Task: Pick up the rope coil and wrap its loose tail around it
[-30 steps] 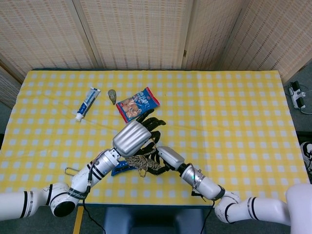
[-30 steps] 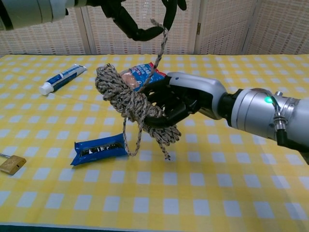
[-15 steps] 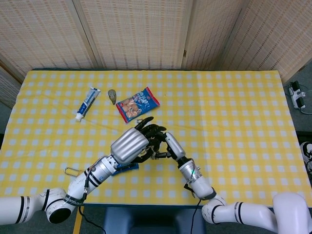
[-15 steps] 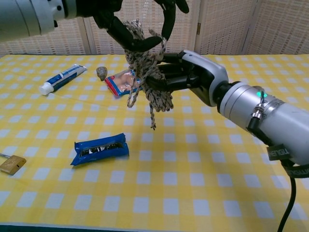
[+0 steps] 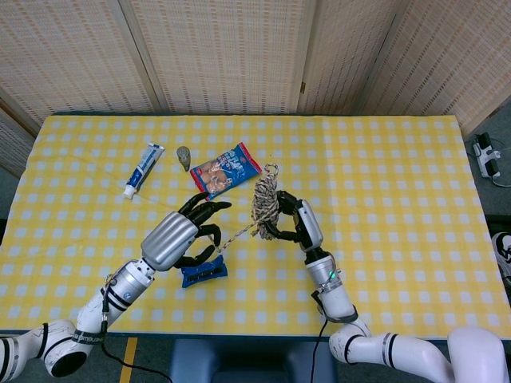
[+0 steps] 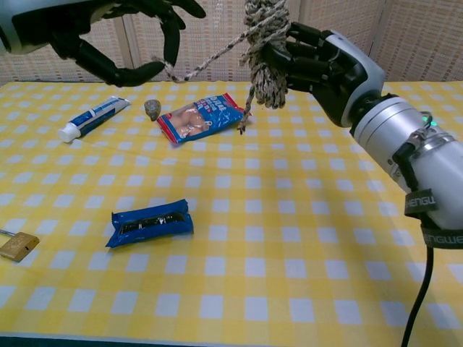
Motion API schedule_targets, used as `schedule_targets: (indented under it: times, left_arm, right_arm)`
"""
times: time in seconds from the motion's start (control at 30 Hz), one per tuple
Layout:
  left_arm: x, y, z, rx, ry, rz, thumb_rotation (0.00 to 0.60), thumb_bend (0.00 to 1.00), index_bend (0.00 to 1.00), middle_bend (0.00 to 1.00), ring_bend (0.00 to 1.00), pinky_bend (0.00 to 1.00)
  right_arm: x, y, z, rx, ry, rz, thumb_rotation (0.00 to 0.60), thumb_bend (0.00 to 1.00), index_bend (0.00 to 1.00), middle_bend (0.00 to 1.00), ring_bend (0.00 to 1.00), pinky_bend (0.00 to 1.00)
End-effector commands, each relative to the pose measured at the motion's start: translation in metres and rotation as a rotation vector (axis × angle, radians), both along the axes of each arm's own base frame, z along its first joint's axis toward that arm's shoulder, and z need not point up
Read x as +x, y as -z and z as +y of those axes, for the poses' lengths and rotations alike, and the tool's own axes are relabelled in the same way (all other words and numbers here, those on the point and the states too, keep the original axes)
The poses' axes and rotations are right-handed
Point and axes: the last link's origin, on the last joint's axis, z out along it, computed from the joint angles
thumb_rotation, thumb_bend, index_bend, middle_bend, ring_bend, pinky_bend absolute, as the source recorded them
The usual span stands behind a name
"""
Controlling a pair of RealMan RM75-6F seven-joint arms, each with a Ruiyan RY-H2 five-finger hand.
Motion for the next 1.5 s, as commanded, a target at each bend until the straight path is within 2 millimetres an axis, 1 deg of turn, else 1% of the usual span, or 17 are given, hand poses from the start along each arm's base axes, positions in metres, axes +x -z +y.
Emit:
schedule_targets:
  times: [0.03, 0.17, 0.37, 0.57, 0.77, 0.8, 0.87, 0.93, 0.97, 1.03, 1.1, 1.27, 1.33, 1.5]
  left_arm:
    - [-0.019, -0.005, 0.005, 0.005, -0.054, -0.003, 0.6, 0.57, 0.58, 0.14, 0.17, 0.01]
    - [-0.038, -0.008, 0.013, 0.012, -0.115, 0.002, 0.6, 0.57, 0.59, 0.14, 0.17, 0.01]
    - [-0.059, -0.011, 0.024, 0.019, -0.187, -0.018, 0.6, 0.57, 0.59, 0.14, 0.17, 0.01]
    - [-0.067, -0.011, 0.028, 0.005, -0.212, -0.033, 0.6, 0.57, 0.59, 0.14, 0.17, 0.01]
    - [-0.069, -0.008, 0.028, 0.0, -0.217, -0.023, 0.6, 0.57, 0.59, 0.14, 0.17, 0.01]
    - [-0.069, -0.008, 0.027, -0.002, -0.219, -0.021, 0.6, 0.56, 0.58, 0.14, 0.17, 0.01]
    - [-0.071, -0.006, 0.026, -0.013, -0.229, -0.012, 0.6, 0.52, 0.53, 0.14, 0.16, 0.01]
    - [-0.073, -0.005, 0.025, -0.026, -0.242, 0.001, 0.6, 0.43, 0.41, 0.13, 0.15, 0.0]
    - [-0.075, -0.004, 0.025, -0.031, -0.248, 0.009, 0.6, 0.41, 0.37, 0.13, 0.14, 0.0]
    - [-0.079, -0.002, 0.024, -0.031, -0.259, 0.03, 0.6, 0.38, 0.3, 0.11, 0.13, 0.0]
    - [-0.087, 0.0, 0.024, -0.02, -0.271, 0.072, 0.6, 0.37, 0.27, 0.1, 0.11, 0.0]
    - [-0.109, -0.002, 0.025, 0.063, -0.309, 0.148, 0.6, 0.36, 0.23, 0.08, 0.09, 0.0]
    - [-0.118, -0.005, 0.024, 0.11, -0.324, 0.158, 0.6, 0.36, 0.23, 0.08, 0.1, 0.0]
    - [-0.148, -0.02, 0.016, 0.244, -0.363, 0.202, 0.6, 0.36, 0.26, 0.09, 0.12, 0.0]
  right_arm:
    - [-0.004, -0.011, 0.001, -0.019, -0.019, -0.017, 0.6, 0.74, 0.82, 0.69, 0.77, 0.61]
    - [-0.009, -0.024, 0.002, -0.038, -0.039, -0.026, 0.6, 0.74, 0.82, 0.69, 0.77, 0.61]
    - [-0.014, -0.038, 0.007, -0.05, -0.064, -0.017, 0.6, 0.74, 0.83, 0.69, 0.77, 0.62]
    - [-0.017, -0.047, 0.011, -0.058, -0.077, -0.003, 0.6, 0.74, 0.83, 0.69, 0.77, 0.62]
    - [-0.017, -0.051, 0.013, -0.063, -0.083, 0.015, 0.6, 0.74, 0.83, 0.69, 0.77, 0.62]
    - [-0.017, -0.051, 0.013, -0.065, -0.082, 0.025, 0.6, 0.74, 0.83, 0.69, 0.77, 0.62]
    - [-0.018, -0.052, 0.012, -0.077, -0.079, 0.059, 0.6, 0.74, 0.83, 0.69, 0.77, 0.62]
    - [-0.019, -0.052, 0.011, -0.096, -0.081, 0.113, 0.6, 0.74, 0.83, 0.69, 0.77, 0.62]
    - [-0.019, -0.052, 0.01, -0.108, -0.088, 0.15, 0.6, 0.74, 0.83, 0.69, 0.77, 0.62]
    - [-0.021, -0.053, 0.009, -0.144, -0.106, 0.247, 0.6, 0.74, 0.83, 0.69, 0.77, 0.62]
    - [-0.021, -0.054, 0.008, -0.168, -0.115, 0.311, 0.6, 0.74, 0.83, 0.69, 0.77, 0.62]
    - [-0.021, -0.062, 0.01, -0.186, -0.111, 0.38, 0.6, 0.74, 0.83, 0.69, 0.77, 0.62]
    - [-0.023, -0.064, 0.011, -0.178, -0.102, 0.394, 0.6, 0.74, 0.83, 0.69, 0.77, 0.62]
    - [-0.033, -0.073, 0.015, -0.157, -0.076, 0.434, 0.6, 0.74, 0.83, 0.69, 0.77, 0.62]
